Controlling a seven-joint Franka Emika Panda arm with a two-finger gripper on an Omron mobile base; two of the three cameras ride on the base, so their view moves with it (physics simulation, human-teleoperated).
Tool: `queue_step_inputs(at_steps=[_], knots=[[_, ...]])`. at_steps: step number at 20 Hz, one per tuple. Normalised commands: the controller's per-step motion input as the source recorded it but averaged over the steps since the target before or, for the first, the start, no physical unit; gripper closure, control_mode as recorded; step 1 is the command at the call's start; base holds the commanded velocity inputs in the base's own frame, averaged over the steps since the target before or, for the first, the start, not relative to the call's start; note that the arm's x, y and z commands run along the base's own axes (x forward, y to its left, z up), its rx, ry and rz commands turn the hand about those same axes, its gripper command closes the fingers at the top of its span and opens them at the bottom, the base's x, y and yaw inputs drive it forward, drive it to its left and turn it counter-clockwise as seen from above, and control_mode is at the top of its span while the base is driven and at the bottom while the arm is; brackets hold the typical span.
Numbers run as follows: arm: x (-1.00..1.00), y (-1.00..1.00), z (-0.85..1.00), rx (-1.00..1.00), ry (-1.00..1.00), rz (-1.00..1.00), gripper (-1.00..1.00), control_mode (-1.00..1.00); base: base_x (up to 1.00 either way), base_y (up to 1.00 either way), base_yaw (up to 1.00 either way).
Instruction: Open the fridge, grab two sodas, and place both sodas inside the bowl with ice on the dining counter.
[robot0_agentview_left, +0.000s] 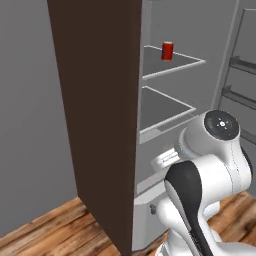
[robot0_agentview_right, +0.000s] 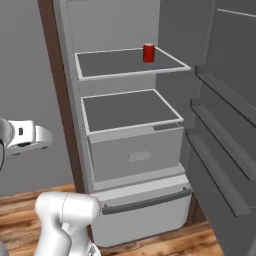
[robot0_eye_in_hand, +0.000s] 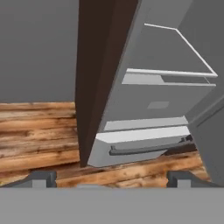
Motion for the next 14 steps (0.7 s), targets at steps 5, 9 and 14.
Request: queue_step_inputs(at_steps=[5, 9, 14], knots=[[0.0, 0.0, 0.0, 0.0, 0.0, 0.0, -1.0, 1.0, 0.25, -0.47, 0.22], [0.0, 0.0, 0.0, 0.0, 0.0, 0.0, -1.0, 1.0, 0.33, -0.39, 0.14], [0.0, 0.0, 0.0, 0.0, 0.0, 0.0, -1.0, 1.0, 0.43, -0.38, 0.1]])
